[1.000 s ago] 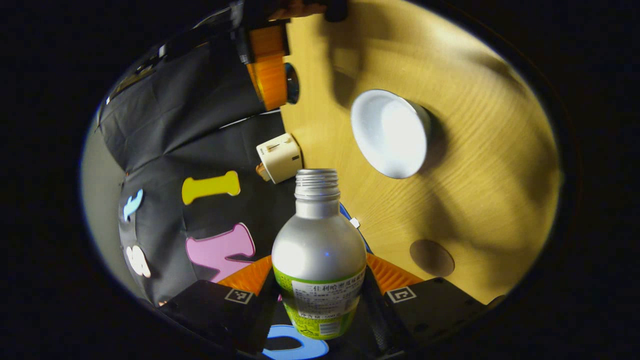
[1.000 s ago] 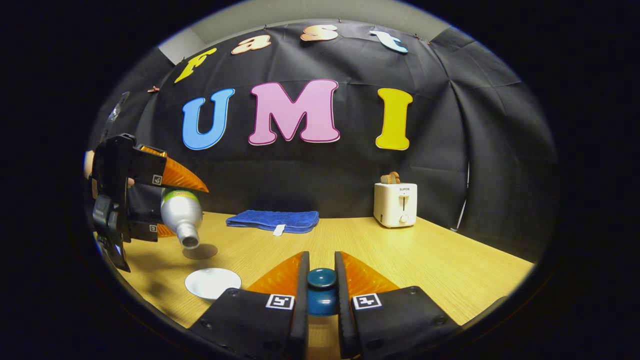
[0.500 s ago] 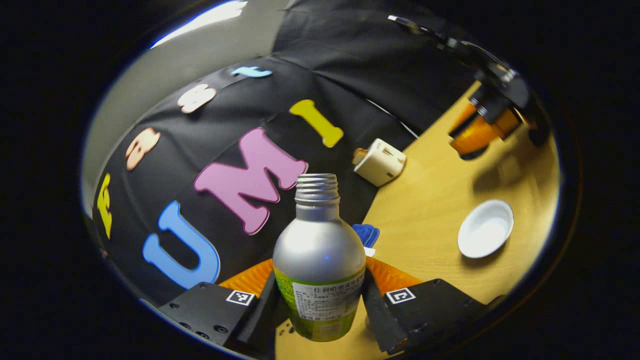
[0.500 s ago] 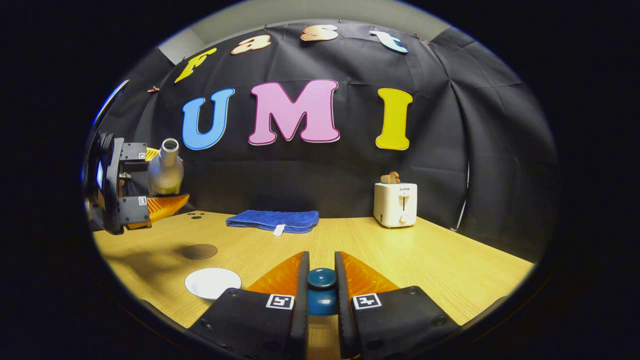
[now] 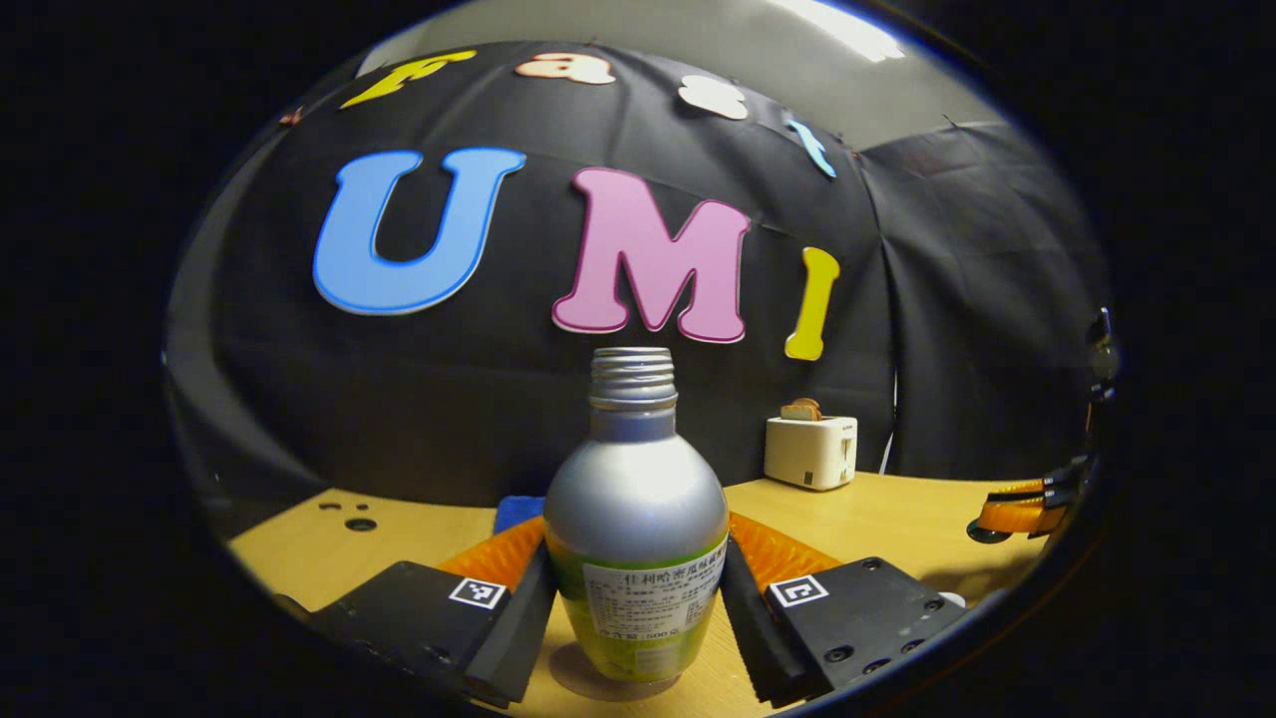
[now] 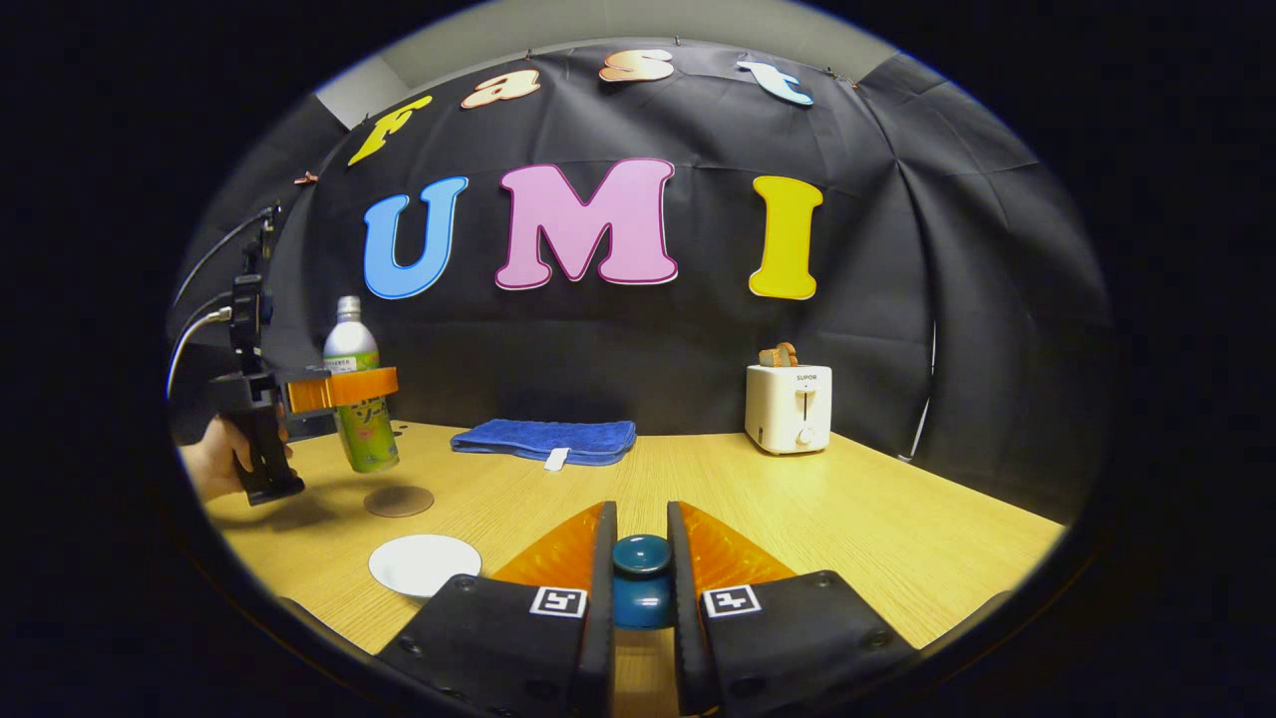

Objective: Open the teacup lid with one hand, grasp the water bottle and pour water into the teacup with the other hand; after pouring, place the water bottle on the coaster and then close the teacup lid.

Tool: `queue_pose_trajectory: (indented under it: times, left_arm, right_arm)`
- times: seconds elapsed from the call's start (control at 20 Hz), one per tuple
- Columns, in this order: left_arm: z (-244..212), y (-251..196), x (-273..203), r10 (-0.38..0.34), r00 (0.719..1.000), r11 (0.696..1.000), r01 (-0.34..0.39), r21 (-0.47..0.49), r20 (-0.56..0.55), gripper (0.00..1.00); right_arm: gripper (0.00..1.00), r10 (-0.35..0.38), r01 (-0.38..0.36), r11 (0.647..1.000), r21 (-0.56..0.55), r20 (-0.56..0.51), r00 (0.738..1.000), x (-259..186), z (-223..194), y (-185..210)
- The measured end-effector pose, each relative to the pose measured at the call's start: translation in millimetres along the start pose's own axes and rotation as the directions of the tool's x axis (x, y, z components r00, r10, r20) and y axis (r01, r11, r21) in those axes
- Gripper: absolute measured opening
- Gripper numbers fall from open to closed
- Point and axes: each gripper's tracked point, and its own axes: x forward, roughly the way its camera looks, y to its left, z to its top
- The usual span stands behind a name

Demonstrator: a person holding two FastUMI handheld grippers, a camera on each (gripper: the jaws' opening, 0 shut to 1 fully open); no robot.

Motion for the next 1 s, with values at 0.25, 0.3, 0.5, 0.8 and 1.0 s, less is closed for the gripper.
queue_pose_trajectory:
  times: [0.25, 0.3, 0.5, 0.8, 1.0]
  left_arm:
    - [-13, -1, 8, 0.029, 0.998, 0.999, -0.027, 0.03, -0.054, 0.82]
    - [-18, -1, 9, 0.023, 0.998, 0.998, -0.02, 0.059, -0.059, 0.82]
    - [-31, -13, 17, 0.008, 0.995, 0.989, 0.007, 0.15, -0.095, 0.83]
    - [-44, -7, 19, 0.036, 0.992, 0.991, -0.02, 0.133, -0.118, 0.84]
    - [-37, -10, 7, 0.031, 0.995, 0.995, -0.021, 0.098, -0.1, 0.98]
  right_arm:
    - [0.28, 0.0, 0.0, 1.0, 0.0, 0.0, 1.0, 0, 0, 0]
    - [0.28, 0.0, 0.0, 1.0, 0.0, 0.001, 1.0, 0, 0, 0]
    - [0.28, 0.0, 0.0, 1.0, 0.0, 0.001, 1.0, 0, -1, 0]
    - [0.28, 0.0, 0.0, 1.0, 0.0, 0.0, 1.0, 0, 0, 0]
    - [0.28, 0.0, 0.0, 1.0, 0.0, 0.001, 1.0, 0, 0, 0]
